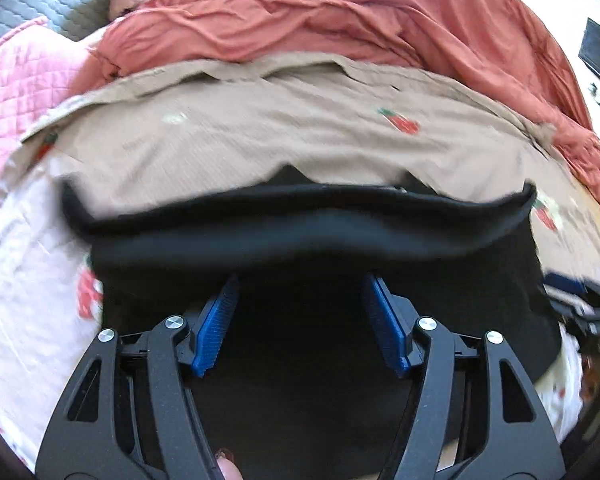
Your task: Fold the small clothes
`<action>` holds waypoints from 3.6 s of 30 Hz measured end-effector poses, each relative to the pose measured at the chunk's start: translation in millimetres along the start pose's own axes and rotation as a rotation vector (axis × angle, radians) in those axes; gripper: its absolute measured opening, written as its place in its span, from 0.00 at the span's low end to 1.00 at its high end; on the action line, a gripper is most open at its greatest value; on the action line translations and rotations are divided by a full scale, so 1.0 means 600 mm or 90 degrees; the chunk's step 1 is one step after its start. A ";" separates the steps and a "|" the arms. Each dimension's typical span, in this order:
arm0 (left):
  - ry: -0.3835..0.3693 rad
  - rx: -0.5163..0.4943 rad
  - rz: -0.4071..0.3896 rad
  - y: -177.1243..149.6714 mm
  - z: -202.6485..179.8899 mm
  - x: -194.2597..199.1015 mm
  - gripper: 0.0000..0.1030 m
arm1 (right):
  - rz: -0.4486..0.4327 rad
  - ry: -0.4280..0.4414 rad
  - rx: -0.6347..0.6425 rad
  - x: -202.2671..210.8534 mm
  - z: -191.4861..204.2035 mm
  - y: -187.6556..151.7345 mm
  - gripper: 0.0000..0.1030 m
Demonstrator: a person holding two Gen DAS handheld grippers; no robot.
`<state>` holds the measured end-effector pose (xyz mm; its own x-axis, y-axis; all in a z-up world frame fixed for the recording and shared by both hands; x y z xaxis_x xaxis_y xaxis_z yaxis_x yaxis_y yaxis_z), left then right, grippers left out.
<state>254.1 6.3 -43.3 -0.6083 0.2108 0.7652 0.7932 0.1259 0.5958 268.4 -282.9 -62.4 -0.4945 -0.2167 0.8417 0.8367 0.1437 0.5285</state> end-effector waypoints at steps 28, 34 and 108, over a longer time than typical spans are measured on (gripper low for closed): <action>0.011 0.244 0.010 -0.140 0.185 0.074 0.65 | 0.047 -0.082 -0.059 -0.031 -0.053 -0.003 0.84; 0.009 0.196 0.016 -0.130 0.156 0.079 0.16 | 0.071 -0.052 -0.050 -0.035 -0.048 -0.009 0.55; 0.157 0.194 -0.042 -0.039 0.219 0.096 0.29 | 0.021 -0.054 0.030 -0.012 0.010 -0.002 0.65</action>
<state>204.1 142.9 -45.4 -0.6176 -0.0421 0.7854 0.7018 0.4213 0.5744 269.4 -276.0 -68.6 -0.4868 -0.1287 0.8640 0.8419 0.1944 0.5033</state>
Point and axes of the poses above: each gripper's, at about its wrist camera, not at the fingertips, and x roughly against the way its jaws point, z to its left, y to its top, the point moved 1 cm from there along -x, roughly the way its jaws point, and after that the axes turned 12 degrees about -y, right-handed, at the moved point
